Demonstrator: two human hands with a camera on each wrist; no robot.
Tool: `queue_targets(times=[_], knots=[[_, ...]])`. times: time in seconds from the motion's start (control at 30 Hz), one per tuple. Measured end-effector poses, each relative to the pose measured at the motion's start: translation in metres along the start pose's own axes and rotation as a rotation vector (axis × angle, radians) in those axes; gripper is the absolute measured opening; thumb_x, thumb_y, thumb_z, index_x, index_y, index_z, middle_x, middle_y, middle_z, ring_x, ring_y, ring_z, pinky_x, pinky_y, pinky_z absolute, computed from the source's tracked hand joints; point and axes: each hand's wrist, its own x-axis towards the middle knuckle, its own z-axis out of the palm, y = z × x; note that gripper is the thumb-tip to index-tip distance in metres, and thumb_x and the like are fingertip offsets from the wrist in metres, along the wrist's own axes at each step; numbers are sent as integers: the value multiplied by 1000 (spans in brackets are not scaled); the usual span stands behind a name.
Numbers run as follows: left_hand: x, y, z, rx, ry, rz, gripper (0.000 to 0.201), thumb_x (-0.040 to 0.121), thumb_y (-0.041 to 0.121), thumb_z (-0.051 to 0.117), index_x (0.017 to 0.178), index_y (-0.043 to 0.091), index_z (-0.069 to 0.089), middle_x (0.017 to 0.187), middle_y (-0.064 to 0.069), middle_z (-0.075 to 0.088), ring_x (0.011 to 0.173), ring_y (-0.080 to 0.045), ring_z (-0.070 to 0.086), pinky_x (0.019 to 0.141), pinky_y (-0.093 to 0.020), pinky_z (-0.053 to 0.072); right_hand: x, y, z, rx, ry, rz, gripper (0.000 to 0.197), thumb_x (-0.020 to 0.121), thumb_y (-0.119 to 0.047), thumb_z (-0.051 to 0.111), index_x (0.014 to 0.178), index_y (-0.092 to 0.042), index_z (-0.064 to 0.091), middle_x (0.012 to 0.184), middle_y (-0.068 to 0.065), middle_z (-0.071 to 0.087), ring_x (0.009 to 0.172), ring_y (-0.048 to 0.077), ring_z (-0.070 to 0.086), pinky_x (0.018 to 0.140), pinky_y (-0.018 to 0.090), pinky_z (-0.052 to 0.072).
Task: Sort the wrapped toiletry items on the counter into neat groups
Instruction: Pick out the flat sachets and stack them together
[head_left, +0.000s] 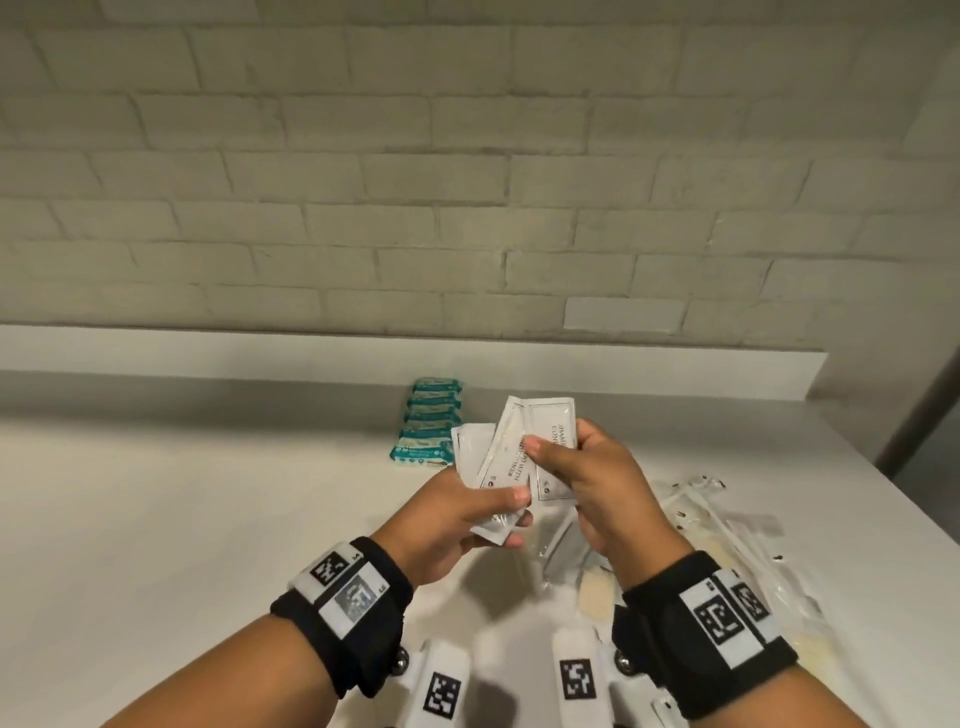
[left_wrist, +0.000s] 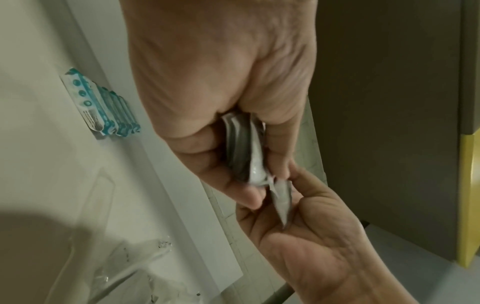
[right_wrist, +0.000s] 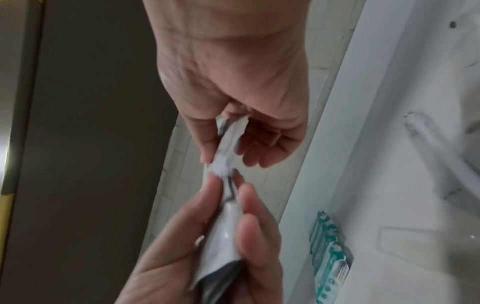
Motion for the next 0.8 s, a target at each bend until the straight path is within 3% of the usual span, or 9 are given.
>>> queue_targets(times=[0.13, 0.2, 0.33, 0.4, 0.47, 0.63, 0.73, 0.8], knots=[[8, 6, -8, -64, 27, 1, 20, 92, 1, 53, 111, 0, 61, 90, -14, 72, 82, -26, 72, 66, -33, 60, 16, -10, -17, 107, 198, -100, 25, 89, -1, 61, 113, -5, 60, 106, 21, 69, 95, 36, 68, 82, 47, 56], [13, 10, -9, -46, 52, 34, 17, 94, 4, 52, 105, 0, 63, 87, -13, 73, 81, -26, 71, 70, -33, 58, 22, -20, -28, 144, 231, -111, 33, 87, 4, 61, 119, -2, 56, 109, 23, 68, 92, 35, 69, 76, 44, 58], [17, 15, -3, -9, 68, 79, 20, 93, 15, 56, 109, 6, 63, 86, -12, 73, 77, -26, 70, 71, -35, 55, 16, -30, -26, 176, 43, 36, 43, 75, 8, 66, 117, 3, 57, 99, 23, 69, 79, 32, 71, 72, 43, 59], [17, 14, 3, 34, 14, 81, 28, 87, 25, 62, 112, 12, 66, 95, -13, 74, 82, -26, 71, 69, -34, 56, 9, -23, -17, 113, -61, 146, 44, 68, 7, 70, 111, 5, 60, 100, 27, 70, 87, 39, 70, 79, 50, 58], [16, 12, 8, 70, -13, 80, 30, 87, 28, 62, 115, 18, 66, 102, -13, 74, 85, -25, 70, 66, -33, 58, 6, -14, -10, 19, -75, 191, 34, 71, 10, 70, 104, 3, 66, 100, 26, 71, 90, 40, 70, 84, 51, 56], [10, 3, 2, 152, -2, -7, 39, 95, 43, 48, 118, 15, 62, 99, -15, 74, 84, -30, 72, 63, -31, 58, 10, -6, -11, -64, 17, 74, 26, 79, 6, 68, 104, 0, 67, 100, 22, 73, 99, 41, 68, 95, 55, 50], [10, 4, -4, 215, 38, -50, 52, 94, 57, 34, 113, 20, 65, 92, -14, 75, 70, -24, 71, 53, -23, 46, 5, -12, -11, -120, 34, -65, 19, 81, 2, 68, 97, -7, 69, 94, 13, 75, 91, 31, 70, 88, 43, 55], [13, 6, -7, 159, 64, -86, 54, 94, 61, 31, 111, 24, 66, 91, -14, 75, 60, -19, 66, 51, -23, 39, 1, -18, -14, -149, -45, -144, 18, 81, 5, 67, 94, -8, 70, 89, 12, 74, 82, 25, 70, 80, 38, 55]])
